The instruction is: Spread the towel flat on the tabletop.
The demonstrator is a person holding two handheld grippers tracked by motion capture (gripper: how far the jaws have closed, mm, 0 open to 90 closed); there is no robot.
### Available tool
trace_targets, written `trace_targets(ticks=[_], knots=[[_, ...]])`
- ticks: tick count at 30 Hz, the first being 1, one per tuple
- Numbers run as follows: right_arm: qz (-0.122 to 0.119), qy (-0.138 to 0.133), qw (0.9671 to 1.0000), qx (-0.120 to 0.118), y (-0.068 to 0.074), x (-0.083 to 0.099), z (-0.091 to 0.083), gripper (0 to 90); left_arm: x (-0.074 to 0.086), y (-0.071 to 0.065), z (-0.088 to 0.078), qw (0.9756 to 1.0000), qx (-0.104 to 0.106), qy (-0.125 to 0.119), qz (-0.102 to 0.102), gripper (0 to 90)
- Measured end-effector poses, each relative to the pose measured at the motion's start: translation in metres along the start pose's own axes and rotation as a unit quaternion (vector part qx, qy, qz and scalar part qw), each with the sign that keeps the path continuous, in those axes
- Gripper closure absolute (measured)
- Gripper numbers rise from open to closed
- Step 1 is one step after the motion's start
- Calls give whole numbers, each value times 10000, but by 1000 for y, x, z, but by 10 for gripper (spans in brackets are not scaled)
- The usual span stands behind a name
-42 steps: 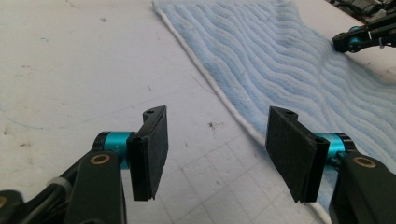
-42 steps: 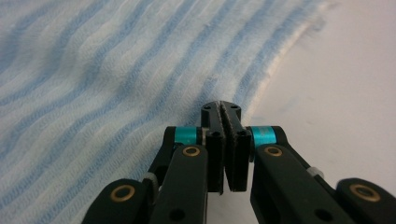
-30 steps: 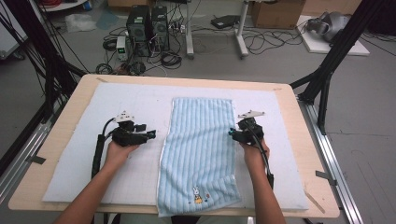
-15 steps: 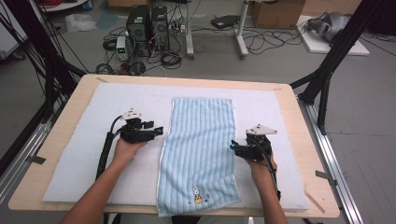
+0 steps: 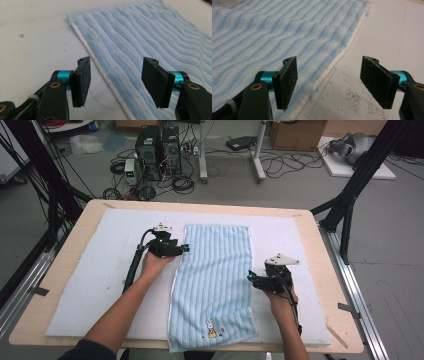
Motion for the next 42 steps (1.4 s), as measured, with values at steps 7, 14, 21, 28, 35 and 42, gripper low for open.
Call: trace_targets(ticks=[7,14,21,28,35,42], knots=[[-24,26,10000,-22,0,3,1,297,2,7,28,9969,-460,417,474,467],[-10,67,10000,-64,1,5,1,297,0,7,36,9926,-613,320,999,852],[-83,67,9999,-131,8,6,4,296,-11,33,44,9925,-994,261,669,861],[28,59,9994,-335,19,4,13,349,-18,61,41,9937,-1105,-58,-198,654],[45,-17,9987,-506,25,-2,27,502,-22,56,24,9959,-707,-159,-541,441],[333,-175,9987,-338,10,-21,42,538,-13,40,8,9984,-457,-70,-328,436]])
Point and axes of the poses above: each handheld gripper's, and its own axes: z roughly forward along the jaws, x roughly out of its underside, y roughly to its left, the point moved 10 cm from there along z, roughly forward along the jaws, and after that the axes turned 8 degrees about -y, right-handed, at the moved point
